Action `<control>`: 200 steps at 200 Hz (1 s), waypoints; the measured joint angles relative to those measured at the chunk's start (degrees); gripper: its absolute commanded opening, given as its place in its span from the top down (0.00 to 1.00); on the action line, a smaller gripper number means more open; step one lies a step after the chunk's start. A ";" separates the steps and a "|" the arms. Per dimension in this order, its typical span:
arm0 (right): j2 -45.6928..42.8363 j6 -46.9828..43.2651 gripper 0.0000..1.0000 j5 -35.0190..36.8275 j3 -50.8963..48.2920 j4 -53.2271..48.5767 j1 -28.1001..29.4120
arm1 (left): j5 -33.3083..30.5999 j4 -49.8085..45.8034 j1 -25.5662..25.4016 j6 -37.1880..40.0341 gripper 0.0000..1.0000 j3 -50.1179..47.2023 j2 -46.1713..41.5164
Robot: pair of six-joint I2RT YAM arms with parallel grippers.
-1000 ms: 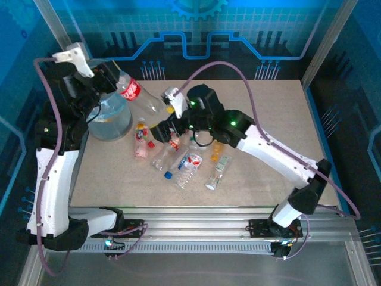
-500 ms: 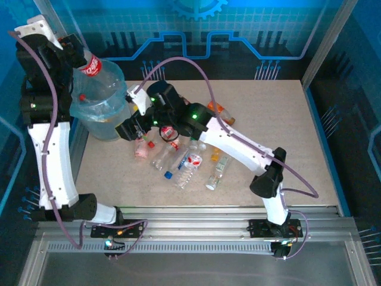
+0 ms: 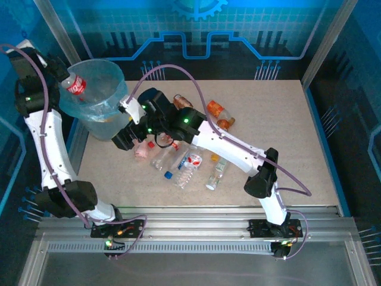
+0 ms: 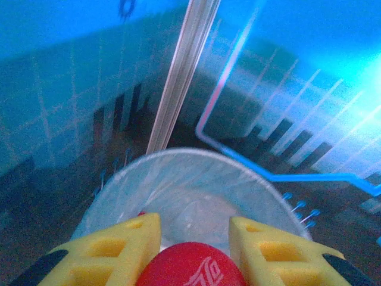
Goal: Put the plastic bottles in the bin
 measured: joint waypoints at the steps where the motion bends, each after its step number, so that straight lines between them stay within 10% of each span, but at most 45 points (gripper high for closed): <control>1: 0.00 0.00 0.00 0.00 -0.09 -0.02 0.00 | 0.04 0.07 0.02 0.00 1.00 -0.24 0.00; 108: -0.02 0.66 0.00 0.20 -4.42 -0.55 0.00 | 2.75 9.40 1.18 2.25 0.96 -15.67 -0.02; 200: -0.02 0.66 0.00 0.20 -4.79 -0.61 0.02 | 0.85 13.40 -3.87 10.32 0.70 -19.04 1.68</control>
